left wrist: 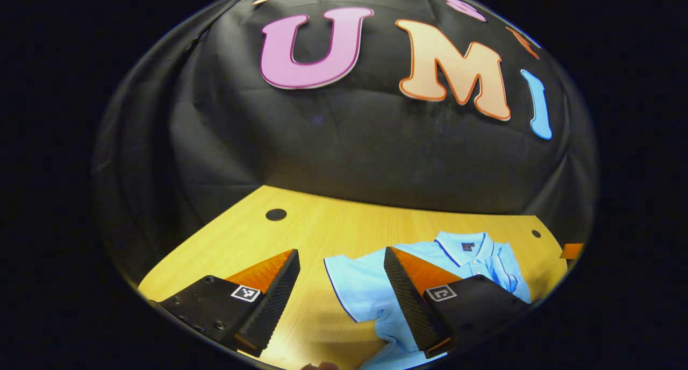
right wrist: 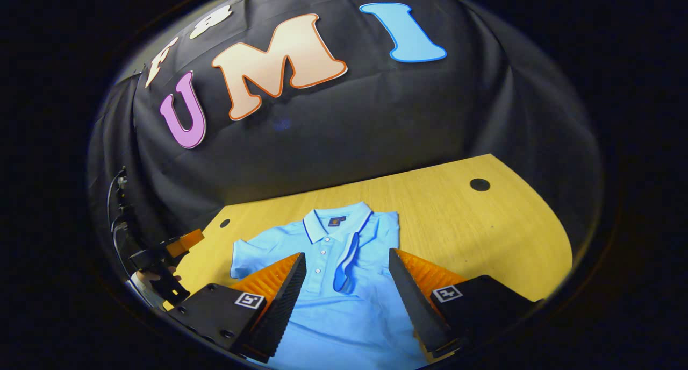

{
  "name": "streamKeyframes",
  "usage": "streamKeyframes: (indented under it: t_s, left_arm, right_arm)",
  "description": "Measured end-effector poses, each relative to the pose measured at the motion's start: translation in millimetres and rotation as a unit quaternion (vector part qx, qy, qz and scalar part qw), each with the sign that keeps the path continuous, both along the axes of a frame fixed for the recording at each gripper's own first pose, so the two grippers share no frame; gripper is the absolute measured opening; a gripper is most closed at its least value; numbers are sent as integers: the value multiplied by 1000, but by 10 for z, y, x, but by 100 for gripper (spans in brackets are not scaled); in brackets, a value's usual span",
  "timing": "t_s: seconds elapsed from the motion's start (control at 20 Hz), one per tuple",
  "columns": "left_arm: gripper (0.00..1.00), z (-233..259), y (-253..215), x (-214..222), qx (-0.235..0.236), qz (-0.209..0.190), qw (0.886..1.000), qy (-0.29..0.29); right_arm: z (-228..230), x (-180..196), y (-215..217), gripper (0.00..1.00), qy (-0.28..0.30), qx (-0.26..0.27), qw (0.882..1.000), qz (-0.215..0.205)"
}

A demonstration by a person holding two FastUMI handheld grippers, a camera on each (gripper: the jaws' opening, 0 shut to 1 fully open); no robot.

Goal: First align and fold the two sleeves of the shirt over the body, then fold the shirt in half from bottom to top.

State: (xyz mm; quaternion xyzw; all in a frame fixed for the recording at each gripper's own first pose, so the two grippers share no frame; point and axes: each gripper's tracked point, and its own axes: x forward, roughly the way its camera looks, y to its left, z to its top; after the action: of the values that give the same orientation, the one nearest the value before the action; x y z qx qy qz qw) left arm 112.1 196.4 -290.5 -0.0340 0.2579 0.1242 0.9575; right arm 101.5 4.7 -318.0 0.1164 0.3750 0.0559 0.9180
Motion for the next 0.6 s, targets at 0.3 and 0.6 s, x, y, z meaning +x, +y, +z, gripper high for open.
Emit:
streamKeyframes:
  t_s: [0.3,0.6]
  left_arm:
    - [95,-681,6,175,1,9,998,59]
    - [95,-1120,-10,148,-7,17,994,109]
  right_arm:
    - [-113,-307,-361,97,29,-14,999,-37]
    - [-132,-453,-426,97,38,-26,998,-32]
